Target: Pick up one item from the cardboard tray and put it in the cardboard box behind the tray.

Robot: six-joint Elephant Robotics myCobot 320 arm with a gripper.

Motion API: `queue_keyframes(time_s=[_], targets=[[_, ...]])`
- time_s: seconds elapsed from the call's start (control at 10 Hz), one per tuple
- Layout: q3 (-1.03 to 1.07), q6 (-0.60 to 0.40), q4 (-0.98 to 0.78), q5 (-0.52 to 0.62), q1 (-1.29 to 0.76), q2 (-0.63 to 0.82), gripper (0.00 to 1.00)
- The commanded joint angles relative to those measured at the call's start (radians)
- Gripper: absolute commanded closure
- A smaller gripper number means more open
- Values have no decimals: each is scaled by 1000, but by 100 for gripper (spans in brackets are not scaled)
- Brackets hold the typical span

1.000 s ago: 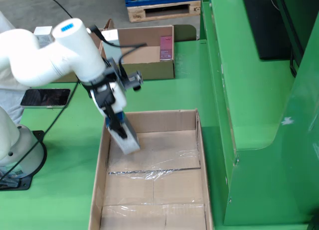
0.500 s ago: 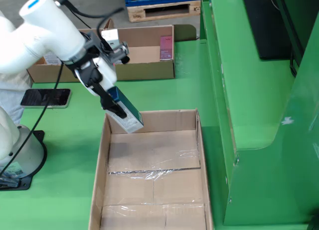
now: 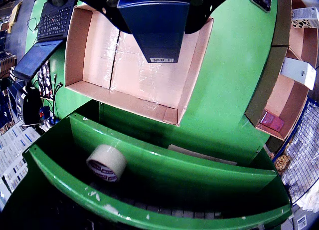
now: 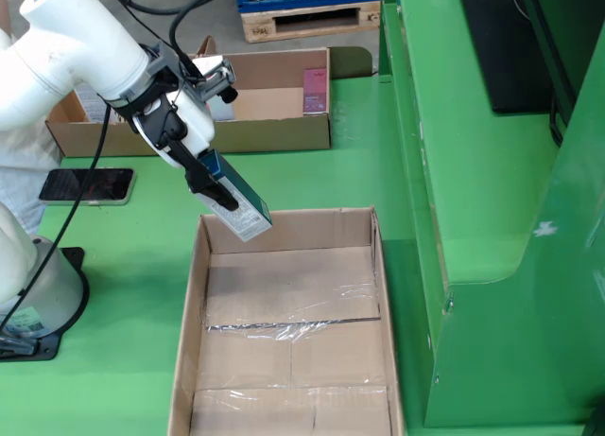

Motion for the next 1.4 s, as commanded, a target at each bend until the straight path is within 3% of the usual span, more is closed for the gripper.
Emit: queue_keyframes(time_s=[0.0, 1.0, 1.3], targets=[[129, -37, -43, -12, 32, -38, 100], [417, -64, -359, -132, 469, -211, 100], [309, -58, -373, -171, 581, -142, 100]])
